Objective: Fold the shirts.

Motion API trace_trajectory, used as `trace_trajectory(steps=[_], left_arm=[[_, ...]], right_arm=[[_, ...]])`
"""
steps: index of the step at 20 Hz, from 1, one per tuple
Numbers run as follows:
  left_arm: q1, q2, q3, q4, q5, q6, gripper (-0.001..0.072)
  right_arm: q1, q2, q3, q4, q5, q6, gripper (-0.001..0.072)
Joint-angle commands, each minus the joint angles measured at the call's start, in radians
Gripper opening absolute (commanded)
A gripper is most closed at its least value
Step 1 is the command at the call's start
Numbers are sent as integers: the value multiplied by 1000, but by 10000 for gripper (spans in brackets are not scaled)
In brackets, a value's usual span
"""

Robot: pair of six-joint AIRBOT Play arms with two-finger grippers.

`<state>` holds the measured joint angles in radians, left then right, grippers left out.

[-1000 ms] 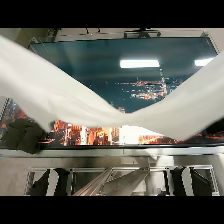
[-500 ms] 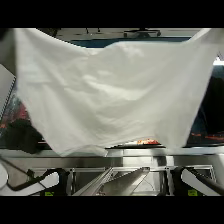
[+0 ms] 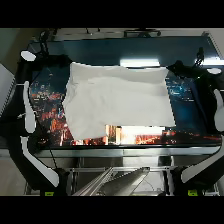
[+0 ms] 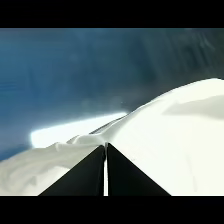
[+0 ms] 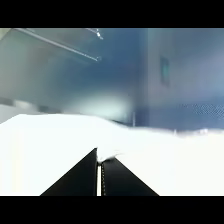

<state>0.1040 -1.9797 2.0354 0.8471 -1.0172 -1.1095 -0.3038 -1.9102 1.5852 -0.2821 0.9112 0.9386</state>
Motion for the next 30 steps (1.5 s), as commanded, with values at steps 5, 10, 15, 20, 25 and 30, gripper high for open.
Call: trace_trajectory(steps=[5, 10, 15, 20, 25, 30], left_arm=[[66, -4, -45, 28, -174, -11, 18], [56, 2, -200, 105, -191, -39, 18], [52, 2, -303, 105, -161, -39, 18], [53, 0, -305, 105, -197, -44, 9], [85, 1, -240, 176, -346, -105, 1], [85, 0, -118, 175, -439, -138, 288]], right_arm=[[-58, -126, 71, -15, 167, 15, 10], [-34, -136, 70, -166, 186, 47, 11], [-18, -139, 70, -244, 186, 88, 11], [-18, -138, 70, -290, 198, 154, 11], [-20, -108, 71, -430, 215, 220, 16], [-30, -75, 72, -433, 238, 222, 224]])
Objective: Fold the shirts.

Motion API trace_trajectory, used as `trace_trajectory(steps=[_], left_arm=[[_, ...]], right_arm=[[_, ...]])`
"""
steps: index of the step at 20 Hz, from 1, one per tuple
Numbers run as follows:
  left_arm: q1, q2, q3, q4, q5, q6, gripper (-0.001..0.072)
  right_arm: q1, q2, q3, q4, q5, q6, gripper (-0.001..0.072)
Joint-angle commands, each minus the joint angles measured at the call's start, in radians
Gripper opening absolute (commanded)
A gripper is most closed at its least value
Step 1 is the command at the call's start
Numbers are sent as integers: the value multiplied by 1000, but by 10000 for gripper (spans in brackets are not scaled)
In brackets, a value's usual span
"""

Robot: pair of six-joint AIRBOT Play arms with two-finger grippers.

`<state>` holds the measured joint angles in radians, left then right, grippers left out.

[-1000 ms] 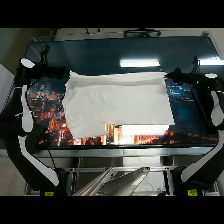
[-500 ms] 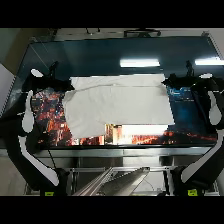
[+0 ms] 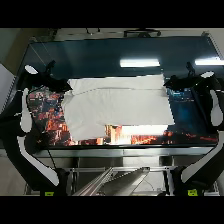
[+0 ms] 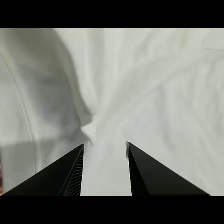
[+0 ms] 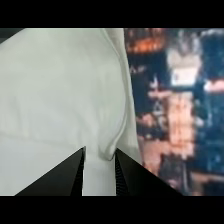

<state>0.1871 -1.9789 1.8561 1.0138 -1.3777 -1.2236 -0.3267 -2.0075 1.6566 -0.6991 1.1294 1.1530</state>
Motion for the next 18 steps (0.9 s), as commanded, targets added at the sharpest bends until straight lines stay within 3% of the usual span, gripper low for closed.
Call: trace_trajectory(steps=[1, 3, 6, 9, 12, 13, 14, 18], left_arm=[[8, 0, 97, 16, -140, -54, 288], [29, 0, 153, 15, -285, -132, 285], [48, 102, 11, 13, -328, -166, 284], [46, 348, -370, 13, -238, -80, 284], [60, 651, -782, 13, -63, -22, 286], [71, 744, -903, 13, -19, -23, 288], [84, 835, -1019, 11, 13, -24, 298], [135, 1098, -1350, -15, 84, -27, 297]], right_arm=[[-19, 45, 1, -17, 56, 7, 224], [-42, 113, 1, -68, 156, 20, 224], [-50, 235, -40, -256, 277, 56, 223], [-51, 402, -283, -361, 284, 45, 222], [-84, 537, -540, -380, 173, 24, 229], [-98, 553, -599, -383, 157, 25, 270], [-114, 554, -636, -382, 161, 25, 384], [-158, 538, -669, -381, 163, 21, 384]])
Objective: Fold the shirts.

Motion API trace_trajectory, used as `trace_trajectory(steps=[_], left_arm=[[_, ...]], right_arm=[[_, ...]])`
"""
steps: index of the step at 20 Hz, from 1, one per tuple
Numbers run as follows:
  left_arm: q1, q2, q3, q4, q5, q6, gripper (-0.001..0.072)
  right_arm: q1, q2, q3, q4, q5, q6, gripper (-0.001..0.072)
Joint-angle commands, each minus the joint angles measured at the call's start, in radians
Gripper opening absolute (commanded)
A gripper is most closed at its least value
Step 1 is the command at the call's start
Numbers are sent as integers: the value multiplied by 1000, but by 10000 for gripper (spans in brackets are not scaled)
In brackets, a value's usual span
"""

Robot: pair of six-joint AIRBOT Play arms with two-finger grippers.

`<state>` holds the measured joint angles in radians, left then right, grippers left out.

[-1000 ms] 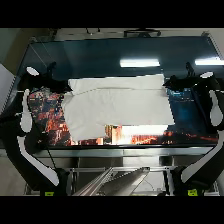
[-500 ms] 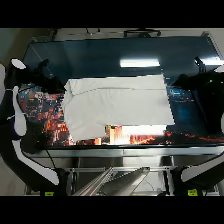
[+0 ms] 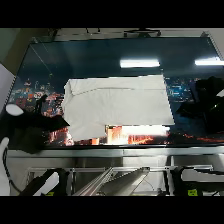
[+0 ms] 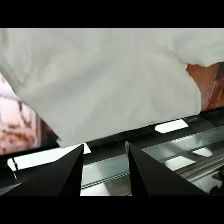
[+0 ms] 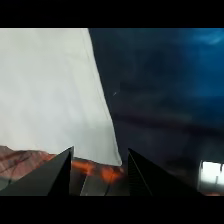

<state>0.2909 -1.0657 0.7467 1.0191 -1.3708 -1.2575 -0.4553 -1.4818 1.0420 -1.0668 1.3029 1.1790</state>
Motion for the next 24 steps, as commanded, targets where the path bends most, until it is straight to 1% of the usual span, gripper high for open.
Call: trace_trajectory(steps=[1, 2, 3, 4, 5, 7, 10, 11, 12, 13, 15, 16, 17, 18, 19, 22, 23, 24], left_arm=[[41, 217, -286, -25, 79, 7, 299], [51, 251, -331, -25, 82, 7, 347], [60, 274, -354, -40, 106, -21, 425], [69, 295, -368, -53, 124, -19, 674], [77, 312, -374, -51, 135, -26, 699], [93, 315, -375, -50, 143, -26, 699], [101, 209, -375, -64, 172, -20, 698], [90, 166, -375, -106, 195, 28, 699], [70, 122, -375, -163, 214, 107, 698], [49, 83, -375, -198, 242, 147, 698], [12, 4, -375, -208, 312, 154, 698], [-2, -35, -374, -210, 333, 162, 698], [-12, -67, -374, -212, 346, 174, 698], [-19, -91, -374, -217, 350, 180, 697], [-24, -107, -374, -241, 348, 205, 697], [-27, -92, -374, -364, 312, 297, 696], [-27, -67, -374, -367, 296, 299, 637], [-27, -38, -374, -364, 277, 300, 455]], right_arm=[[-33, 11, -55, -15, -10, -5, 385], [-35, 10, -55, -13, -9, -5, 385], [-35, 10, -55, -13, -10, -5, 385], [-34, 8, -55, -7, -13, -5, 385], [-34, 4, -55, -6, -12, -5, 385], [-34, -15, -55, -6, -12, -15, 386], [-34, -57, -55, -2, -8, -28, 396], [-34, -66, -55, -3, -3, -28, 395], [-34, -70, -55, -2, -5, -28, 396], [-34, -70, -55, -3, -5, -28, 395], [-34, -69, -55, -3, -3, -28, 403], [-34, -69, -55, -2, -3, -28, 490], [-34, -70, -55, 5, -5, -28, 530], [-34, -70, -55, 19, -5, -42, 516], [-34, -70, -55, 32, -5, -54, 500], [-34, -77, -55, 50, 4, -54, 501], [-34, -84, -55, 55, 11, -58, 500], [-34, -96, -55, 59, 17, -58, 500]])
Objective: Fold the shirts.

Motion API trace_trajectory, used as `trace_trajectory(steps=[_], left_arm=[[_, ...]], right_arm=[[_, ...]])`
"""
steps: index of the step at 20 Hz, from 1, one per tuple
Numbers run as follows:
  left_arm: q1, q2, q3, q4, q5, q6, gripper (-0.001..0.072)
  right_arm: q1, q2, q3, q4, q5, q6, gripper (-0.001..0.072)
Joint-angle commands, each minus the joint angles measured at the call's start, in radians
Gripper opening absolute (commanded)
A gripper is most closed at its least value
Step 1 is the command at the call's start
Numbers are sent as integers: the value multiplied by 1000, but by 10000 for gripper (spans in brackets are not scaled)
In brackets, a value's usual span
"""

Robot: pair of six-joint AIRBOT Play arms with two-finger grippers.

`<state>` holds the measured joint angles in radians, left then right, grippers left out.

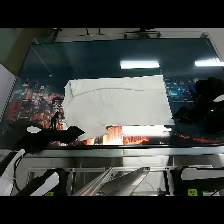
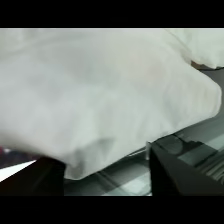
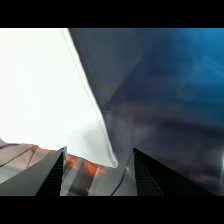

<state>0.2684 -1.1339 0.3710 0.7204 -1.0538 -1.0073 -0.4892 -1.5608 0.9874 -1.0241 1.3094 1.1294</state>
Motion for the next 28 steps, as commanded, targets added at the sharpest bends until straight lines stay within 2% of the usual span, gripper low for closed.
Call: trace_trajectory(steps=[1, 3, 4, 5, 7, 8, 9, 11, 12, 16, 20, 22, 25, 28], left_arm=[[-5, 66, 2, -66, -58, 49, 320], [-5, 148, 2, -67, -76, 48, 191], [-5, 187, 1, -66, -80, 48, 83], [-4, 225, 2, -67, -79, 48, 21], [-4, 281, 2, -68, -80, 36, 21], [-4, 296, 2, -67, -82, 32, 21], [-4, 306, 2, -68, -85, 29, 22], [-4, 298, 2, -70, -98, 28, 21], [-4, 286, 2, -72, -105, 21, 21], [34, 225, 71, -84, -161, 20, 20], [212, 202, 181, -87, -280, -8, 19], [278, 222, 216, -93, -288, -13, 19], [268, 214, 292, -95, -272, -13, 19], [175, 100, 450, -96, -264, -23, 19]], right_arm=[[1, -31, 0, 19, 15, -8, 500], [2, -65, 0, 40, 27, -13, 500], [6, -82, 0, 60, 39, -30, 500], [13, -99, 0, 82, 52, -34, 500], [41, -133, 0, 100, 78, -35, 498], [55, -143, 0, 114, 97, -54, 378], [68, -144, 0, 140, 113, -86, 180], [77, -134, 4, 225, 126, -122, 93], [77, -121, 5, 267, 129, -143, 13], [48, -40, 45, 282, 183, -141, 13], [-58, 32, 45, 153, 206, -55, 13], [-97, 50, 45, 151, 217, -51, 12], [-93, 63, 47, 219, 211, -60, 12], [-68, 63, 48, 409, 154, -130, 13]])
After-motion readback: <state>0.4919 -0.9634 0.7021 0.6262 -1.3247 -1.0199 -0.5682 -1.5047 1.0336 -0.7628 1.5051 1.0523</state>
